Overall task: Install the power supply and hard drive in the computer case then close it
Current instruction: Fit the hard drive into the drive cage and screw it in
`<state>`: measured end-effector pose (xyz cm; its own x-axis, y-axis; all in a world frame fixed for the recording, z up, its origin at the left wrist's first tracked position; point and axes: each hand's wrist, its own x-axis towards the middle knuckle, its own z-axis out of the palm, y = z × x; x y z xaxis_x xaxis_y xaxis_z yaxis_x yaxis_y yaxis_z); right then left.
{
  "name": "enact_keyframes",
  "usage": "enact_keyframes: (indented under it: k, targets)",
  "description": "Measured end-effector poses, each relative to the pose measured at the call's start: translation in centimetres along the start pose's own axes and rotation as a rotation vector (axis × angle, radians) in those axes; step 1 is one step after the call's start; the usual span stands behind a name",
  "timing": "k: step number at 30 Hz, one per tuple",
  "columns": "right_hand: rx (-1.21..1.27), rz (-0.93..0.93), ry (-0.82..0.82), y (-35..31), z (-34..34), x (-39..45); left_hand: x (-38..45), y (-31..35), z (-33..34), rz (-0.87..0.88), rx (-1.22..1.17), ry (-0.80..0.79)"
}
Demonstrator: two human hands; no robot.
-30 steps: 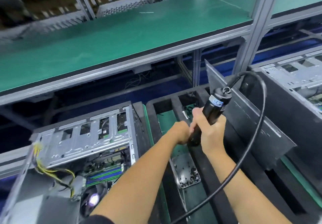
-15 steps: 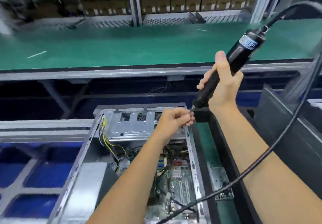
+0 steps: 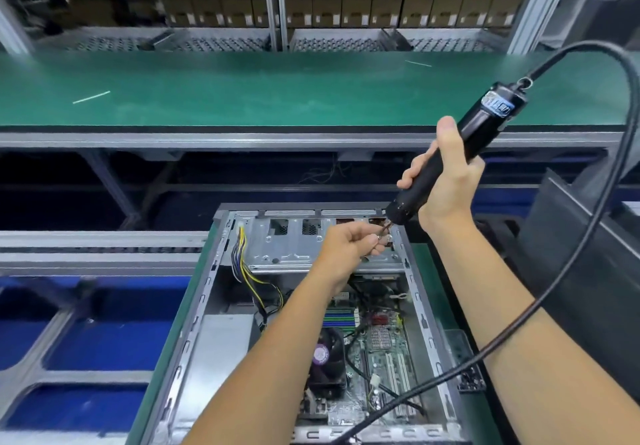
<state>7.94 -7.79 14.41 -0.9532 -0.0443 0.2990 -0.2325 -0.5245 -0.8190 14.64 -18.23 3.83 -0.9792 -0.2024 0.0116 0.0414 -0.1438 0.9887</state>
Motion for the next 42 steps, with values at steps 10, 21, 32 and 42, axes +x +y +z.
enact_keyframes:
  k: [10, 21, 32, 42]
  targets:
    - [-0.007, 0.003, 0.037, 0.0, -0.3, -0.3, -0.1, -0.7, 0.0, -0.071, -0.123, 0.015]
    - [-0.06, -0.004, 0.005, 0.7, -0.4, 0.1, 0.5, -0.3, 0.4, 0.013, 0.052, 0.027]
    - [-0.098, 0.011, -0.01, 1.1, -1.0, 0.9, 0.9, -0.1, 0.5, 0.079, 0.117, -0.033]
    - [-0.237, -0.004, -0.156, 2.2, -2.0, 0.6, -2.4, -0.6, 0.0, -0.397, 0.369, -0.453]
